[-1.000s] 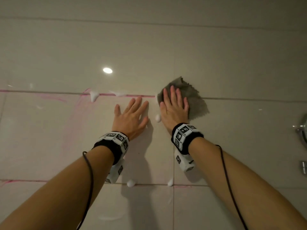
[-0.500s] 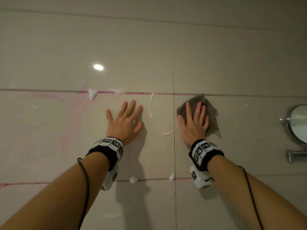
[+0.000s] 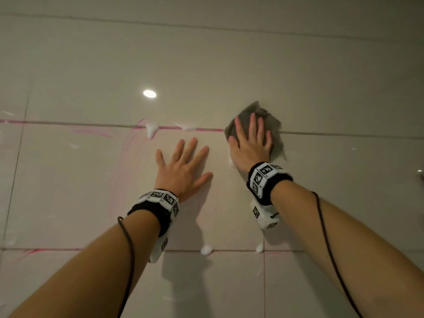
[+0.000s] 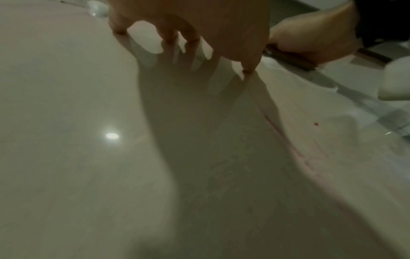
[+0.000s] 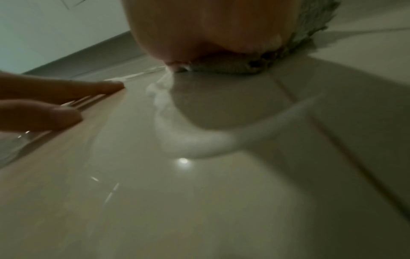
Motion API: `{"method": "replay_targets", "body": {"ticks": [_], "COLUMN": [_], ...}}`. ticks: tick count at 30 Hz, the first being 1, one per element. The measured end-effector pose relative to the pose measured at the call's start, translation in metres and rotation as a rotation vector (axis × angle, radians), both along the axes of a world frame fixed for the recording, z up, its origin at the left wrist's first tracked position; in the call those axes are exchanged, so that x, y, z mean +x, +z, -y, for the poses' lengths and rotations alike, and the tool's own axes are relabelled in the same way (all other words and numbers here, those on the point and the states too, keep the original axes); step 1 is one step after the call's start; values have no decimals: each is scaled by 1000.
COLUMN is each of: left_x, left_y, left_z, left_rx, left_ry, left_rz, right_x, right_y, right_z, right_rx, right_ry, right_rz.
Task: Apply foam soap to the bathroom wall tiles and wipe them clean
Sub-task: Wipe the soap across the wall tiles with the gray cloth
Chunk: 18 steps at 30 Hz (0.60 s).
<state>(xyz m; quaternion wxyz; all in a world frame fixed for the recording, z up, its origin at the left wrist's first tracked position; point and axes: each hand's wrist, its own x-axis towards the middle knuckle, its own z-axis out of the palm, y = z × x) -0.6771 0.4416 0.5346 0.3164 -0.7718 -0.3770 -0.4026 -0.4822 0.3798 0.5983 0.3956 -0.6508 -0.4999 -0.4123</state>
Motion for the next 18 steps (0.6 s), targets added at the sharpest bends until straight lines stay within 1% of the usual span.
{"method": "replay_targets", "body": {"ticks": [4, 5, 7, 9, 11, 14, 18], "left_x": [-19, -23, -26, -21, -11, 2, 10], "left_y": [-6, -8, -14, -18, -20, -20, -18], "left_z": [-7, -8, -8, -5, -2, 6, 8], "left_rx": [3, 1, -23, -40, -68, -125, -134], "left_ry": [-18, -11, 12, 22, 32, 58, 65], "left_rz": [28, 24, 16, 30, 47, 48, 59], "right_x": [-14, -15, -17, -15, -4, 17, 35], "right_y": [-28, -40, -75, -114, -140, -148, -128], "right_z": [-9, -10, -13, -9, 0, 15, 24], "right_rx": [-102, -114, -133, -134, -165, -219, -161], "right_ry": [104, 136, 140, 116, 116, 114, 113], "right_rz": [153, 179, 224, 231, 154, 53, -25]}}
